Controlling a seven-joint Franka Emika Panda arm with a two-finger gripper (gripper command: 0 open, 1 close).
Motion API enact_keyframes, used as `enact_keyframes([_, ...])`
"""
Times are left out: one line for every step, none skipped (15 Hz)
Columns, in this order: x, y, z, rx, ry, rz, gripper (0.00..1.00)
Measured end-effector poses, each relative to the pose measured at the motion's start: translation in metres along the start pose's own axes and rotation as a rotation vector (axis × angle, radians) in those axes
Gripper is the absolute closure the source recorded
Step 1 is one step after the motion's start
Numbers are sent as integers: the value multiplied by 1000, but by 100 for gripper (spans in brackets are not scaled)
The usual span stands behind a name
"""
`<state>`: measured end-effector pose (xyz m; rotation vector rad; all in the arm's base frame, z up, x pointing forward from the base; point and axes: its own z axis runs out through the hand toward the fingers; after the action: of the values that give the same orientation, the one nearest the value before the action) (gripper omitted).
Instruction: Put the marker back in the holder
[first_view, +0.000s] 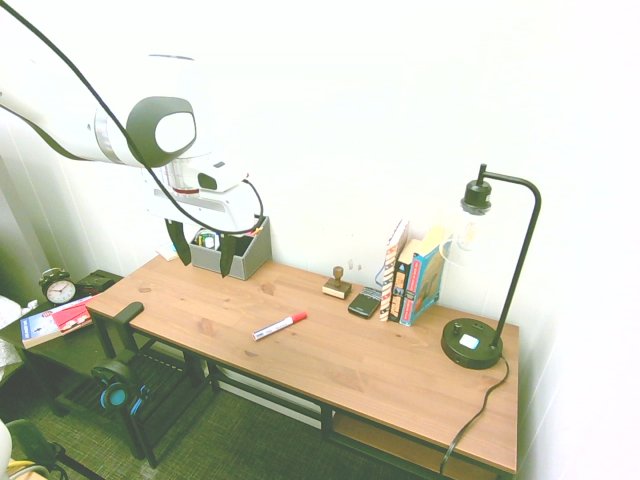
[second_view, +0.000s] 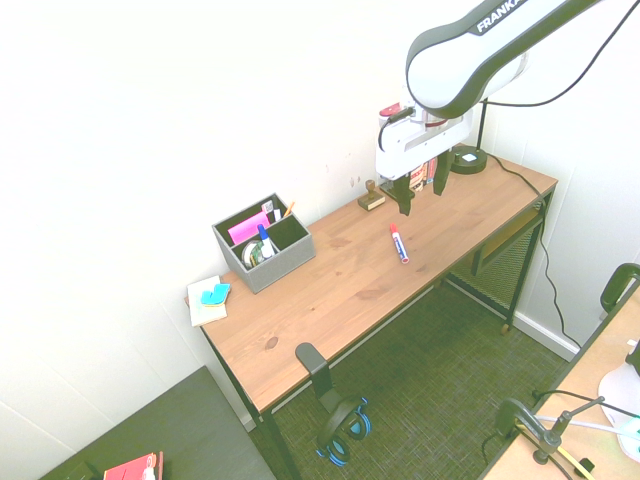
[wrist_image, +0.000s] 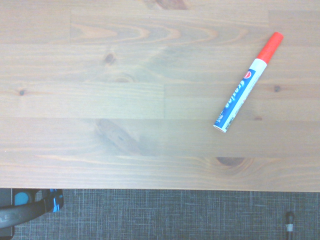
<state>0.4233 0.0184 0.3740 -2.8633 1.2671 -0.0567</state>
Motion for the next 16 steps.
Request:
enact_keyframes([0, 0, 0, -1, -1, -1, 0])
enact_keyframes([1, 0, 1, 0, 0, 0, 0])
enact_keyframes([4, 0, 3, 5, 8, 21, 0])
enact_keyframes([9, 1, 7, 10, 27, 65, 0])
enact_keyframes([16, 1, 15, 12, 48, 122, 0])
enact_keyframes([24, 2, 25, 16, 67, 184, 0])
enact_keyframes([30, 3, 37, 20, 83, 236, 0])
enact_keyframes([35, 3, 50, 24, 90, 274, 0])
enact_keyframes([39, 3, 61, 29, 101, 305, 0])
enact_keyframes([43, 3, 71, 33, 116, 339, 0])
enact_keyframes([46, 3, 82, 36, 119, 376, 0])
enact_keyframes([47, 4, 92, 36, 112, 399, 0])
enact_keyframes([49, 5, 102, 38, 107, 410, 0])
enact_keyframes([50, 5, 111, 43, 105, 415, 0])
enact_keyframes([51, 4, 119, 45, 106, 416, 0])
enact_keyframes([51, 4, 127, 43, 109, 415, 0])
